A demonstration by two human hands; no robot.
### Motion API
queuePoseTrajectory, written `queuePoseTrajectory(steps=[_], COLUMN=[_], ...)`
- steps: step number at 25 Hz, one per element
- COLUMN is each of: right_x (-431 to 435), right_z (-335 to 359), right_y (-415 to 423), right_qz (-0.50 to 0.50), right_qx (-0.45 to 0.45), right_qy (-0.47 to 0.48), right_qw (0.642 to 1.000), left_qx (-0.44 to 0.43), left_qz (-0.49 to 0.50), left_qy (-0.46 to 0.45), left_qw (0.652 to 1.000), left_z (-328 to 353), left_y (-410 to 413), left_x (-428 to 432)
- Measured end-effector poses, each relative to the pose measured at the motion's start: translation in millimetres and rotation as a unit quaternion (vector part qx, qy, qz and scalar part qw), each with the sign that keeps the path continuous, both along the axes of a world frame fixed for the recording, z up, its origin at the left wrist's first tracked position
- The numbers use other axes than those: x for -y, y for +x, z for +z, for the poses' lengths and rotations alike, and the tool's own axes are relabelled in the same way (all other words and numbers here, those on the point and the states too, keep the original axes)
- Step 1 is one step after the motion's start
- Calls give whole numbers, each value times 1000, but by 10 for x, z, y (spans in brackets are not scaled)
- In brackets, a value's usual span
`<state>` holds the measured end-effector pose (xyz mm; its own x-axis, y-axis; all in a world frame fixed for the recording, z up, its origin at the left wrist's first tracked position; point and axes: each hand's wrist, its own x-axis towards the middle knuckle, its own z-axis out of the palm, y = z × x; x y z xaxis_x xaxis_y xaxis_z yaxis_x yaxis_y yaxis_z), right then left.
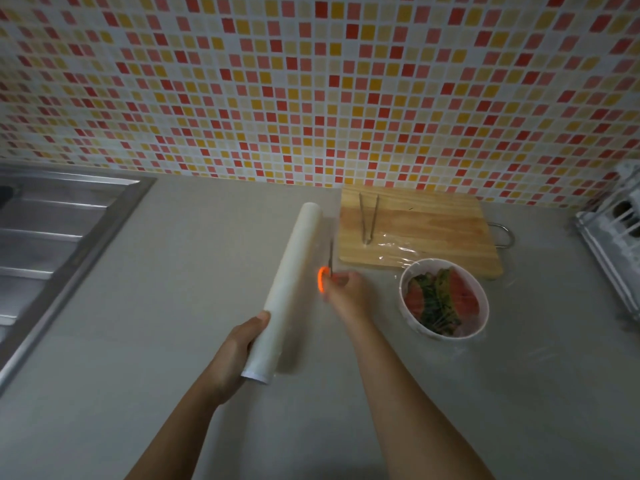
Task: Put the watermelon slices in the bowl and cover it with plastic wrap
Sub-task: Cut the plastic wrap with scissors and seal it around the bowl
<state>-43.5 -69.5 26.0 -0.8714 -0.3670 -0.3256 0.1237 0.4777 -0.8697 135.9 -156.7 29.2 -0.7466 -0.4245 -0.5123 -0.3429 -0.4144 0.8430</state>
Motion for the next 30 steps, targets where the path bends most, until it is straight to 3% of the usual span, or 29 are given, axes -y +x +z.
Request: queuePoseTrajectory(steps=[2,5,9,14,21,26,30], right_x=[-169,-389,-359,-390,-555,-555,-573], right_z=[-99,-177,-179,-180,-173,-163,-172], right_y=[380,658,702,743,928,954,961], right_qz=[66,155,193,147,137,160,164], right_qx=[-92,-159,-208,-176,-159,-170,-185], right_qy=[102,212,314,272,260,243,224], right_qw=[988,952,906,935,942,941,943], left_qx=[22,86,107,111,82,118,147], left_qz=[48,103,119,18,-9,-63,-92], left_qy=[-56,-178,-227,-336,-371,-445,-435], left_qw=[997,975,961,935,925,886,884], left_z=[-83,-184,-228,-290,-336,-329,-342], left_y=[97,176,244,306,323,285,271], left_x=[-138,-292,-347,-217,-247,-299,-333])
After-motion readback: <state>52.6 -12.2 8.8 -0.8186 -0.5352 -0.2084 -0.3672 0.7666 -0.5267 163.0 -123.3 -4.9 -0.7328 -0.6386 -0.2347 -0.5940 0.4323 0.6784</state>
